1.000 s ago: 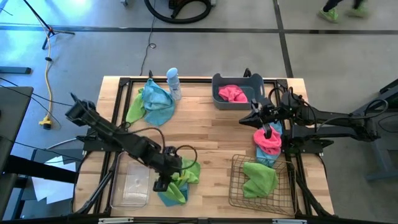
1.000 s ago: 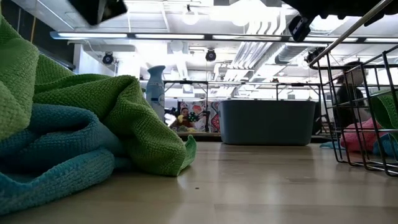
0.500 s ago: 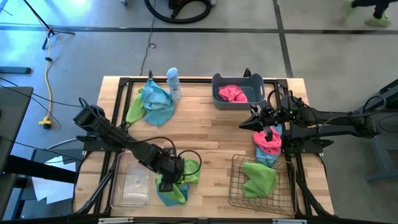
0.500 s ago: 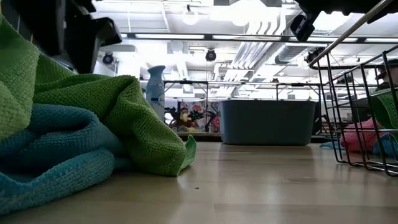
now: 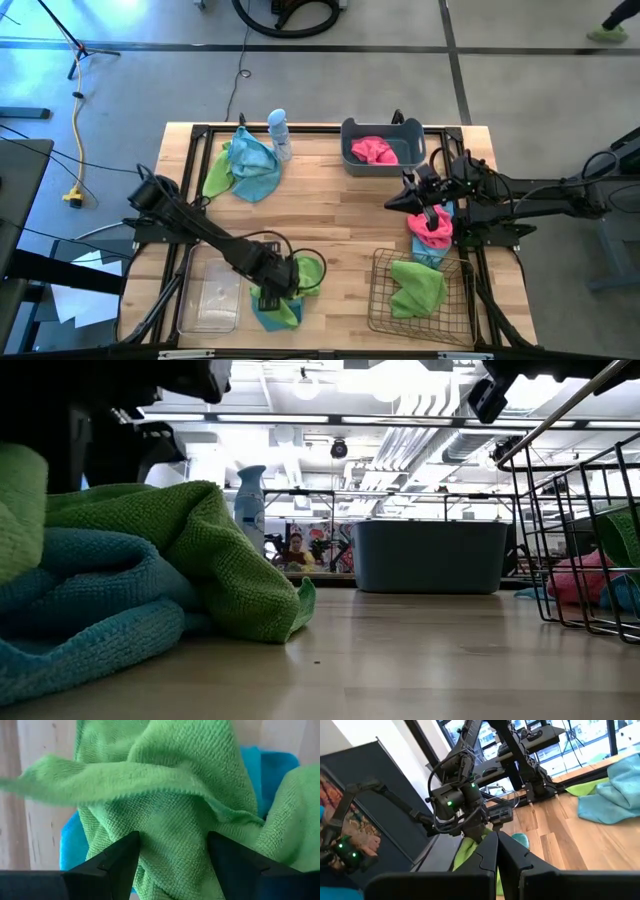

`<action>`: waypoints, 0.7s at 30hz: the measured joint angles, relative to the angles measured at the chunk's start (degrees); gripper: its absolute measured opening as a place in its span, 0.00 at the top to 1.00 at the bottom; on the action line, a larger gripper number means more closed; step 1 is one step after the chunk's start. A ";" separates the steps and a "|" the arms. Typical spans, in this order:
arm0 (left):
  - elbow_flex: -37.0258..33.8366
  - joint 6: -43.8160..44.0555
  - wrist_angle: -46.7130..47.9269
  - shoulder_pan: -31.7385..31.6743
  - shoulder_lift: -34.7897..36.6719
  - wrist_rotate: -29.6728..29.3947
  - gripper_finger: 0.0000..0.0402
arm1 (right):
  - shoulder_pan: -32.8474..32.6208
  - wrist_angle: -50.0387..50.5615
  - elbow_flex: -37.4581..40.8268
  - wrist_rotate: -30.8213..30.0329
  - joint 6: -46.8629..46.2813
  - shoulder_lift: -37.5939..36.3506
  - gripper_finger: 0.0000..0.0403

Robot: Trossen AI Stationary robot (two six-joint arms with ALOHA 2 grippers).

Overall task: Sort microfiber towel by color & place in baskets
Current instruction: Put the bottom green microfiber towel into the wire basket

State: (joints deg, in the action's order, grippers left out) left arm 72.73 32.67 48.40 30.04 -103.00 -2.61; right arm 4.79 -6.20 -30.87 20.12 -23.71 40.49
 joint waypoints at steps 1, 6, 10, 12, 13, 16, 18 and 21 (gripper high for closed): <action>0.00 0.06 -0.06 0.00 -0.29 0.02 0.46 | -0.15 0.00 0.00 0.00 0.47 0.00 1.00; 0.00 -1.26 0.05 0.00 -0.66 0.52 0.60 | -0.47 0.00 0.00 0.00 1.68 0.00 1.00; -0.01 -1.77 0.23 -0.25 -0.66 3.53 0.87 | -0.47 0.00 0.00 -0.02 1.86 0.00 1.00; -0.02 -0.95 0.26 -0.67 -0.66 6.20 0.96 | -0.47 0.00 0.00 0.00 2.22 0.00 1.00; -0.01 -0.55 0.24 -0.88 -0.66 6.95 0.97 | -0.47 0.00 0.00 -0.02 2.50 0.00 1.00; -0.02 -0.73 0.44 -1.20 0.14 7.13 0.99 | -0.47 0.02 0.00 -0.02 3.17 0.00 1.00; -0.02 -0.77 0.50 -1.50 1.46 6.94 0.99 | -0.46 0.00 0.00 -0.02 3.19 0.00 1.00; -0.02 -0.77 0.78 -2.13 3.86 6.48 1.00 | -0.47 -0.01 0.00 0.00 3.19 0.00 1.00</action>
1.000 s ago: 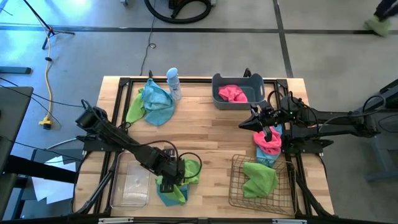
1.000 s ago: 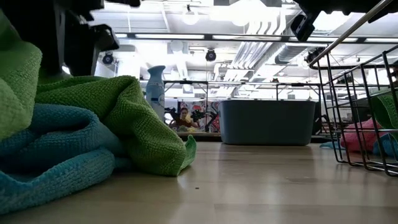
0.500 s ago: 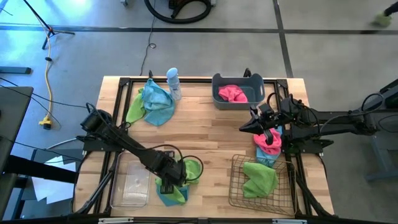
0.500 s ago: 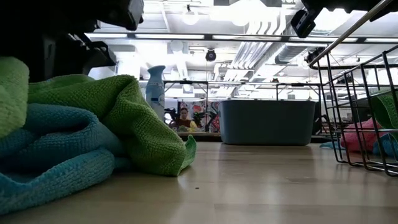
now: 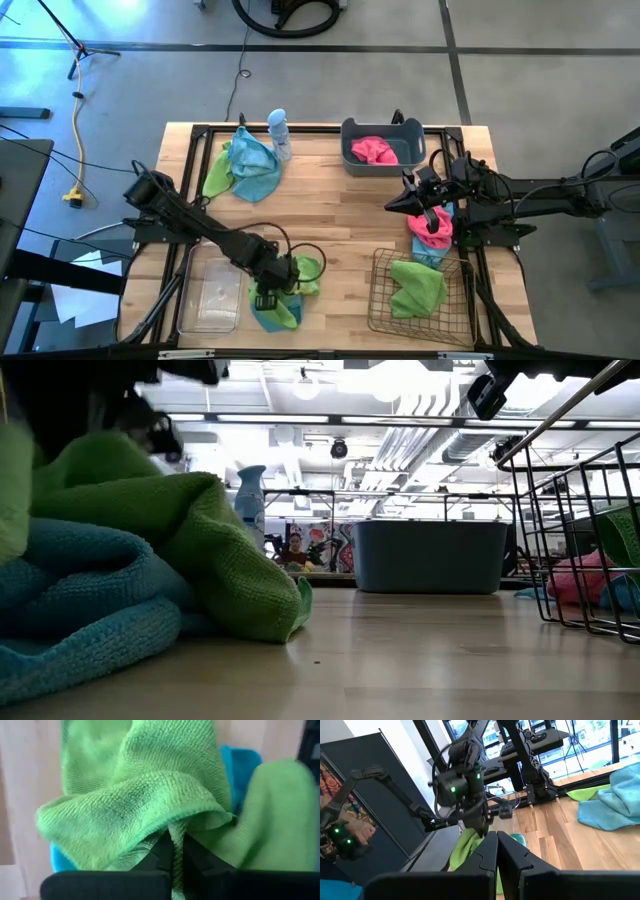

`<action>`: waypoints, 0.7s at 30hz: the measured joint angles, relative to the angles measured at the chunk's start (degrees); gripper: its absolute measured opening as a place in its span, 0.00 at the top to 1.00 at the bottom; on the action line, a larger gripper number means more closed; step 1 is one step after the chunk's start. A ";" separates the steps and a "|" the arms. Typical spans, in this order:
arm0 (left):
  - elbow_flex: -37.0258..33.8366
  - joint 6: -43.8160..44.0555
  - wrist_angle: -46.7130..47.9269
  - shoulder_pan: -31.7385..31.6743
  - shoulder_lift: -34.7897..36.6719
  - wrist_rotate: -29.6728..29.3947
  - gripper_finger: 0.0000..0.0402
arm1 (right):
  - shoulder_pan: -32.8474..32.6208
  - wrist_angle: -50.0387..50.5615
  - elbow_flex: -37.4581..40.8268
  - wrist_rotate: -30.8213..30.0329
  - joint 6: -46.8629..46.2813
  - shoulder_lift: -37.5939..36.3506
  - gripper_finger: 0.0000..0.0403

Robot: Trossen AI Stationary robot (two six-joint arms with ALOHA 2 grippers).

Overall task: Sort microfiber towel by color & place in baskets
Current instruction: Put the bottom green microfiber towel into the wire basket

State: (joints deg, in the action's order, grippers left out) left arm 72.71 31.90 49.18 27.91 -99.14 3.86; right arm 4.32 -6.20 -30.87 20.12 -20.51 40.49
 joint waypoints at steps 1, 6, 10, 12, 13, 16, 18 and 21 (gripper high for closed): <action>0.00 0.00 0.14 -0.31 1.05 -0.33 1.00 | 0.02 -0.02 0.00 -0.02 0.00 0.00 1.00; 0.00 0.00 0.61 -1.61 7.30 -3.75 1.00 | 0.02 -0.03 0.00 0.00 0.02 0.00 1.00; 0.00 -0.02 0.58 -3.09 12.51 -7.59 1.00 | 0.02 -0.16 0.00 -0.01 0.91 0.00 1.00; 0.00 -0.03 0.31 -4.07 14.72 -9.67 1.00 | 0.02 -0.59 0.00 -0.01 1.46 0.00 1.00; 0.00 -0.35 0.32 -4.47 15.76 -10.55 1.00 | 0.02 -0.96 0.00 -0.02 1.51 0.00 1.00; 0.00 -1.01 -0.14 -5.79 18.46 -13.21 1.00 | 0.02 -2.27 0.00 -0.02 1.53 -0.02 1.00; 0.00 -1.93 -1.31 -6.42 19.94 -14.71 1.00 | 0.02 -3.18 0.00 -0.02 1.53 -0.01 1.00; 0.02 -4.47 -5.90 -7.48 21.54 -16.49 1.00 | 0.02 -5.05 0.00 -0.20 1.53 -0.01 1.00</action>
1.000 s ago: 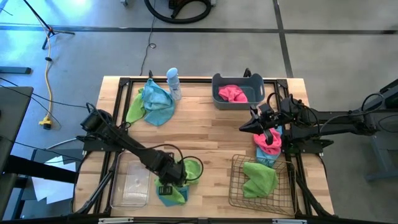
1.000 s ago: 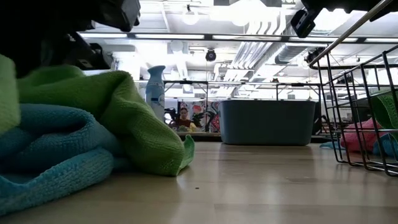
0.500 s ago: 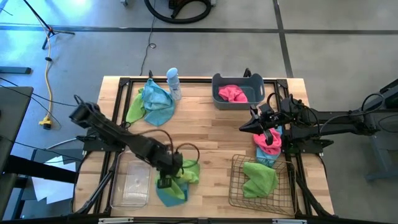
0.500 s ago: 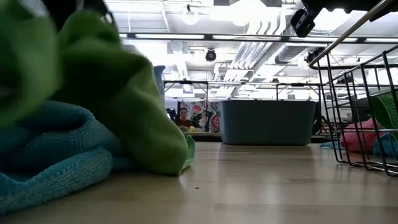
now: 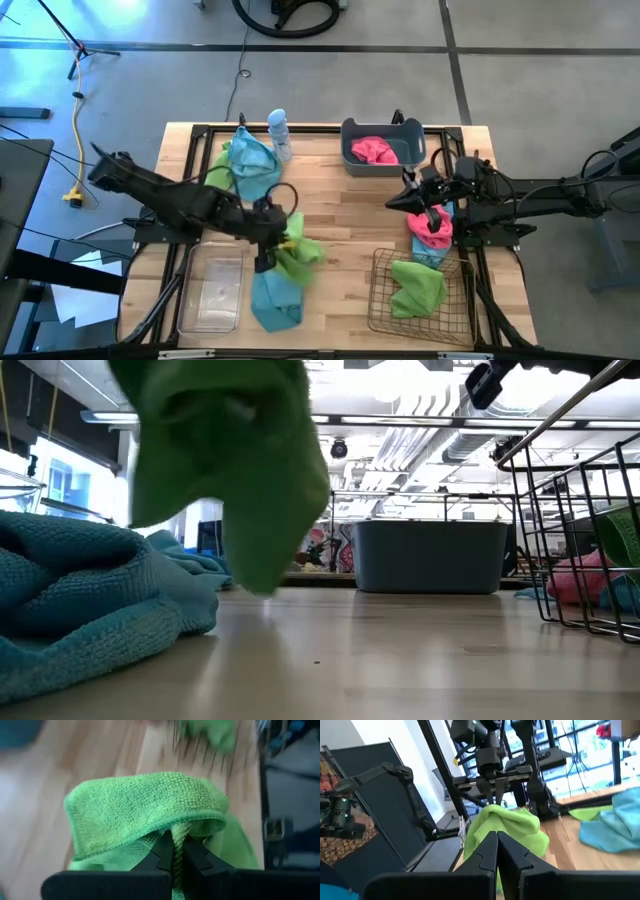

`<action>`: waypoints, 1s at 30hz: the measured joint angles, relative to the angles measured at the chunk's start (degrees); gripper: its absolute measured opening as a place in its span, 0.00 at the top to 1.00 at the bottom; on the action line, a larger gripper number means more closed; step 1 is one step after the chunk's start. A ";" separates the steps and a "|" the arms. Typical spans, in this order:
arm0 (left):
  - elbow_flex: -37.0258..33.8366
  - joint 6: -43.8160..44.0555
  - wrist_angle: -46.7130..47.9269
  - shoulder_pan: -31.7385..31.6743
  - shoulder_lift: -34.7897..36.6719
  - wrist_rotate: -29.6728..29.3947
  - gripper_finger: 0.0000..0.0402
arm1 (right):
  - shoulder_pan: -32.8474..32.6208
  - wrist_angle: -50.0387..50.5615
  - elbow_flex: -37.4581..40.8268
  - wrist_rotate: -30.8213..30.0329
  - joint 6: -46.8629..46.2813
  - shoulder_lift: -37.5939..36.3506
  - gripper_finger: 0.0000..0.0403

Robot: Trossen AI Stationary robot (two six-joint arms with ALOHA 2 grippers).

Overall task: Sort microfiber towel by color & place in baskets
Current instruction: Put the bottom green microfiber towel into the wire basket

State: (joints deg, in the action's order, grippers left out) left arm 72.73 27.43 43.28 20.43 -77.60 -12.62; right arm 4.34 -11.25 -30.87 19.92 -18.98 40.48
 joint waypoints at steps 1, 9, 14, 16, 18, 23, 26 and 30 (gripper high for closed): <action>0.00 -0.97 -1.90 -0.27 0.17 -0.77 1.00 | 0.00 -0.76 0.00 -0.35 0.15 -0.01 1.00; 0.00 -12.89 -22.20 -1.69 -2.31 -6.22 1.00 | 0.00 -11.03 0.00 -6.16 3.35 -0.01 1.00; 0.06 -18.39 -34.76 -1.69 -3.06 -7.32 1.00 | 0.00 -17.13 0.00 -7.57 5.73 -0.01 1.00; 0.00 -20.98 -38.56 -1.48 -3.20 -7.36 1.00 | 0.00 -18.84 0.00 -7.77 6.19 -0.01 1.00; 0.01 -23.41 -42.78 -1.26 -3.14 -7.35 1.00 | 0.00 -19.85 0.00 -7.77 6.16 -0.01 1.00; 0.00 -28.29 -48.66 -1.24 -3.22 -7.34 1.00 | 0.00 -20.41 0.00 -7.77 5.94 -0.01 1.00; 0.04 -29.53 -51.54 -1.83 -3.31 -7.36 1.00 | 0.00 -20.41 0.00 -7.77 5.96 -0.01 1.00; 0.00 -29.20 -52.78 -2.58 -4.47 -6.56 1.00 | 0.00 -20.41 0.00 -7.77 5.98 -0.01 1.00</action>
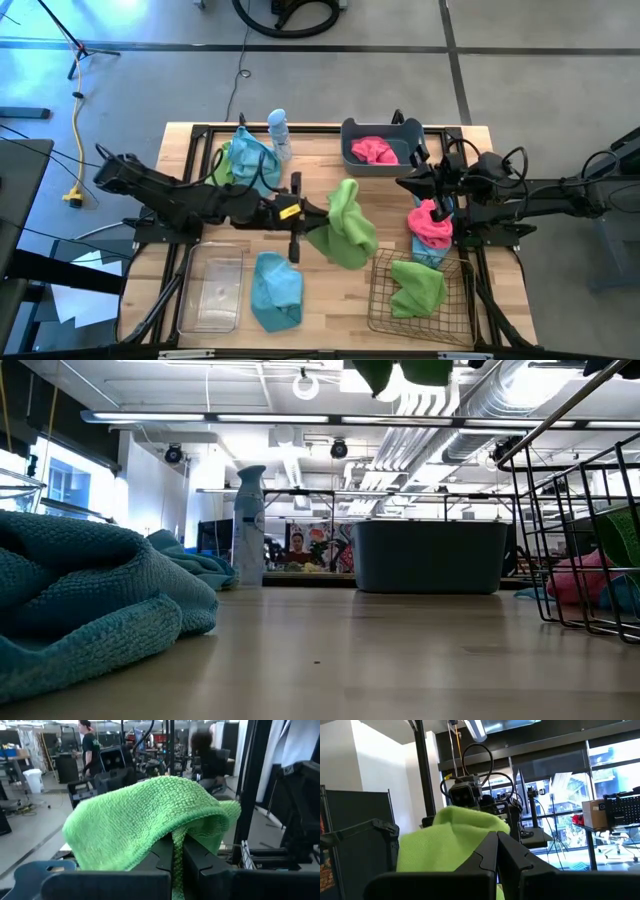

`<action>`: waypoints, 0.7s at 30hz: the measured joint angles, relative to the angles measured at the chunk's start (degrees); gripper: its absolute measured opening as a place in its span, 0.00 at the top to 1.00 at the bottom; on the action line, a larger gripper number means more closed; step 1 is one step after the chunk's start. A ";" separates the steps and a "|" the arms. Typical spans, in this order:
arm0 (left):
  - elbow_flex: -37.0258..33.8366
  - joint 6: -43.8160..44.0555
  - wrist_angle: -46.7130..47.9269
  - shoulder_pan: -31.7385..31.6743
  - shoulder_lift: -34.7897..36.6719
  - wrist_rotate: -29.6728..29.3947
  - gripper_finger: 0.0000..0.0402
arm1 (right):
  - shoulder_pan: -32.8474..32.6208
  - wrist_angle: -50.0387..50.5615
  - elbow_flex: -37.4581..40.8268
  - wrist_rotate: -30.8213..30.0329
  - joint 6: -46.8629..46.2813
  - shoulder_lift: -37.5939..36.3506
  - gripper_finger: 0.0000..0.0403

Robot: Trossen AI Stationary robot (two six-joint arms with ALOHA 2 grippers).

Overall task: Sort microfiber towel by color & place in baskets
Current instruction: Put the bottom green microfiber towel into the wire basket

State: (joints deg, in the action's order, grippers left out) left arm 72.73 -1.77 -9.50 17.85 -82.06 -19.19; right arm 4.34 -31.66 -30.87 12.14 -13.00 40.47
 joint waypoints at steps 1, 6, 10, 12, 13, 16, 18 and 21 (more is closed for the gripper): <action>0.02 -0.02 -1.28 -0.23 -0.44 0.48 1.00 | 0.00 0.02 0.00 0.01 0.01 0.02 1.00; 0.05 0.04 -6.88 -0.44 -4.53 5.56 1.00 | 0.00 0.07 0.00 0.00 0.01 0.02 1.00; -0.02 2.44 -13.88 -1.03 -10.22 10.75 1.00 | 0.00 0.11 0.00 0.02 0.01 0.02 1.00; 0.00 3.46 -18.54 -1.40 -13.04 12.28 1.00 | 0.00 0.13 0.00 0.00 0.01 0.02 1.00; 0.00 3.98 -20.95 -1.47 -14.56 13.02 1.00 | 0.00 0.13 0.00 0.02 0.01 0.02 1.00; 0.00 5.84 -27.11 -2.27 -18.59 15.12 1.00 | 0.00 0.26 0.00 0.01 0.01 0.02 1.00; 0.00 7.29 -31.02 -2.97 -20.88 16.67 1.00 | 0.00 0.35 0.00 0.02 0.03 0.02 1.00; 1.12 9.32 -34.13 -4.11 -23.84 18.49 1.00 | 0.00 0.64 0.00 0.02 0.03 0.02 1.00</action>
State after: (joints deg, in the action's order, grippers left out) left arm 73.85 7.55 -43.63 13.74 -105.90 -0.70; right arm 4.34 -31.02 -30.87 12.16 -12.97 40.49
